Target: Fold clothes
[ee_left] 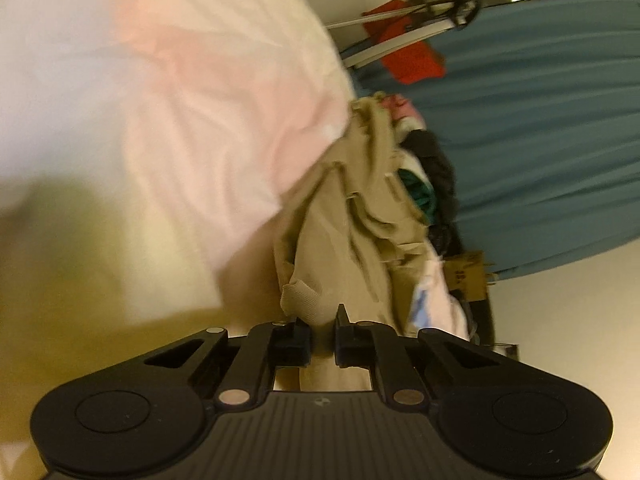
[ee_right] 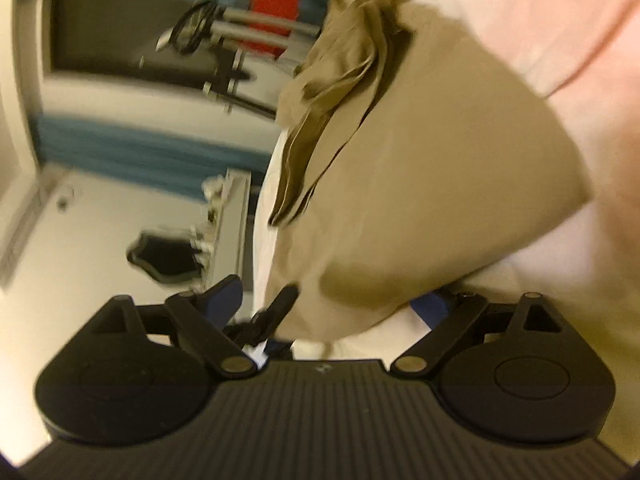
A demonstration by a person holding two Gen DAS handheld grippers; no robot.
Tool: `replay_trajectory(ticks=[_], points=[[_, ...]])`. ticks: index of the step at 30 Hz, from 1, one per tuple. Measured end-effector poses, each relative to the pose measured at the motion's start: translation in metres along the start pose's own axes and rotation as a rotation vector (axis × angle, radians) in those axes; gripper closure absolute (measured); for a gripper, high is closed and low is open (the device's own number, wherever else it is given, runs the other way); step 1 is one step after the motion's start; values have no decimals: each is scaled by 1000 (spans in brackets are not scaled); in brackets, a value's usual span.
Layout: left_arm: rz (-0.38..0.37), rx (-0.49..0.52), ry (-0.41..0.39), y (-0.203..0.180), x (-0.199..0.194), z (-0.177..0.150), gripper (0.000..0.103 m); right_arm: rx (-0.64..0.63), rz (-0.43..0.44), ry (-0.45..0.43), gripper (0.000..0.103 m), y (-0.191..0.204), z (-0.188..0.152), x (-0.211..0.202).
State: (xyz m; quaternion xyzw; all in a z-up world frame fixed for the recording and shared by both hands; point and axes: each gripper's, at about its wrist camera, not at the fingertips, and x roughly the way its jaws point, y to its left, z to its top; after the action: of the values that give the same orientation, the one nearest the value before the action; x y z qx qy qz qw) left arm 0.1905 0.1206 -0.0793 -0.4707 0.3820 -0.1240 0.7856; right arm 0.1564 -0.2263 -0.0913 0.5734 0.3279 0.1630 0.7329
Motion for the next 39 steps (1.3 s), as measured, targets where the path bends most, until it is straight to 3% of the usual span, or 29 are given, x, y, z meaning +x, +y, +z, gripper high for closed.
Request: replay_trajectory(ticks=[3, 5, 16, 19, 22, 33, 39], points=[[-47, 13, -17, -7, -5, 0, 94, 128, 53, -70, 13, -17, 7, -10], [-62, 21, -25, -12, -6, 1, 94, 166, 63, -112, 21, -23, 9, -17], [-99, 14, -34, -15, -21, 0, 94, 132, -44, -228, 78, -28, 14, -31], [-101, 16, -33, -13, -25, 0, 94, 99, -56, -230, 86, -24, 17, -25], [-121, 42, -39, -18, -30, -2, 95, 56, -66, -236, 89, -19, 17, -26], [-203, 102, -51, -33, -86, -18, 97, -55, 22, -299, 91, 8, -2, -71], [-255, 20, -22, -25, -129, -47, 97, -117, 18, -317, 91, 23, -35, -111]])
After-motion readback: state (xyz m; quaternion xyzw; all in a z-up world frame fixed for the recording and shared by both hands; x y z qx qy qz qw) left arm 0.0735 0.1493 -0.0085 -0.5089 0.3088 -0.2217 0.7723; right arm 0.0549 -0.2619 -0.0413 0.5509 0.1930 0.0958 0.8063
